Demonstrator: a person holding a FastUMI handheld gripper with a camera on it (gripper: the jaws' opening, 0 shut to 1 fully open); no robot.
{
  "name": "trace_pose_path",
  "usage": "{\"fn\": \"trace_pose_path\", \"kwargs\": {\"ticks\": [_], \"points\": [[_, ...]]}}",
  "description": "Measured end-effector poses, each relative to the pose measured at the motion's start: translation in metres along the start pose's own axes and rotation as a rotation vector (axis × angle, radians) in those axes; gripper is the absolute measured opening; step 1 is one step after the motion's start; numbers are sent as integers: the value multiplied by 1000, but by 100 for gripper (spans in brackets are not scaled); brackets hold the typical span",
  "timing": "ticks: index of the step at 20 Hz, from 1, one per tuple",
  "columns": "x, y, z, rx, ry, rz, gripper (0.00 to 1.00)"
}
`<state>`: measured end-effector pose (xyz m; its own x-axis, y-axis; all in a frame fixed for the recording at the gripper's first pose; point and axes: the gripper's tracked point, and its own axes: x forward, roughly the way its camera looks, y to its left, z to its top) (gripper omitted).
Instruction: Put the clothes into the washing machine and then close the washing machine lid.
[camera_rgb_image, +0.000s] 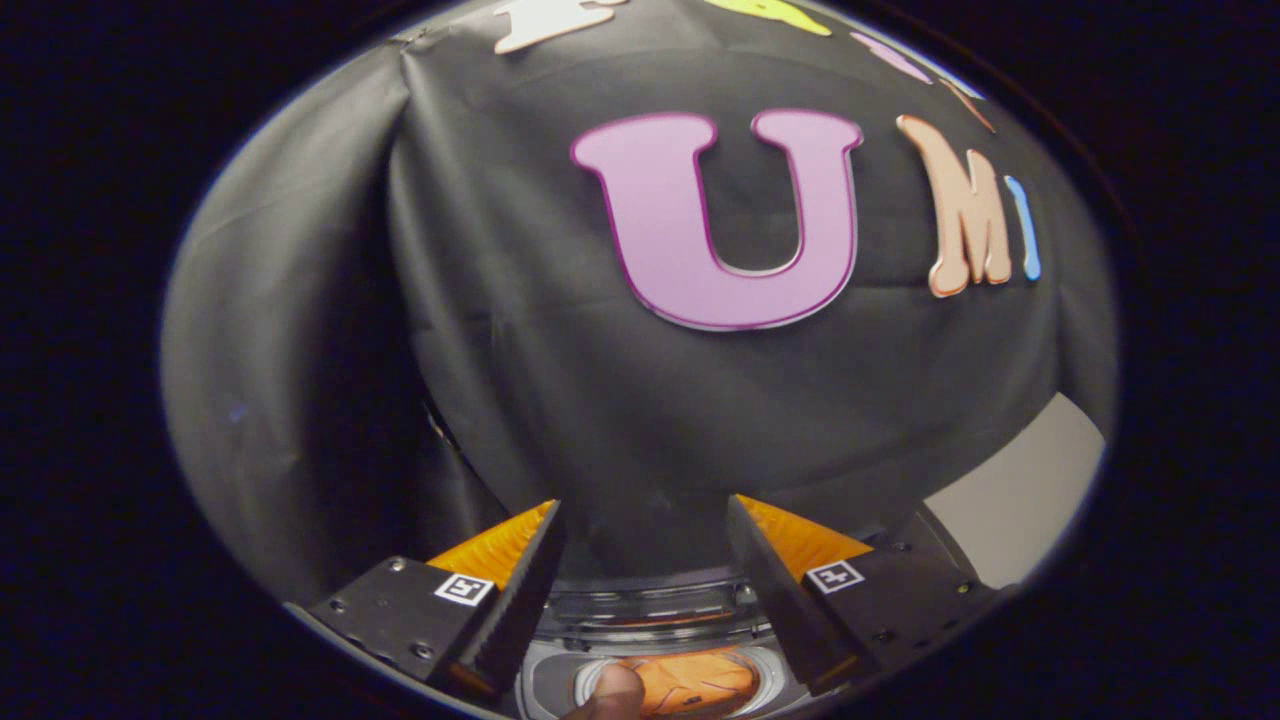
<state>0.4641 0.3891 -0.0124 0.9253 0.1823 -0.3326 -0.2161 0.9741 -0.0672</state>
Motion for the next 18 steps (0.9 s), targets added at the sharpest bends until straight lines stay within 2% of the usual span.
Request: {"fn": "trace_pose_path", "kwargs": {"ticks": [3,8,10,14,18], "points": [[38,0,-18,-8,80,9,98],[35,10,-30,-41,234,-11,98],[36,6,-21,-88,243,-19,99],[39,8,-32,-90,263,-31,99],[44,13,-38,-87,158,55,99]]}}
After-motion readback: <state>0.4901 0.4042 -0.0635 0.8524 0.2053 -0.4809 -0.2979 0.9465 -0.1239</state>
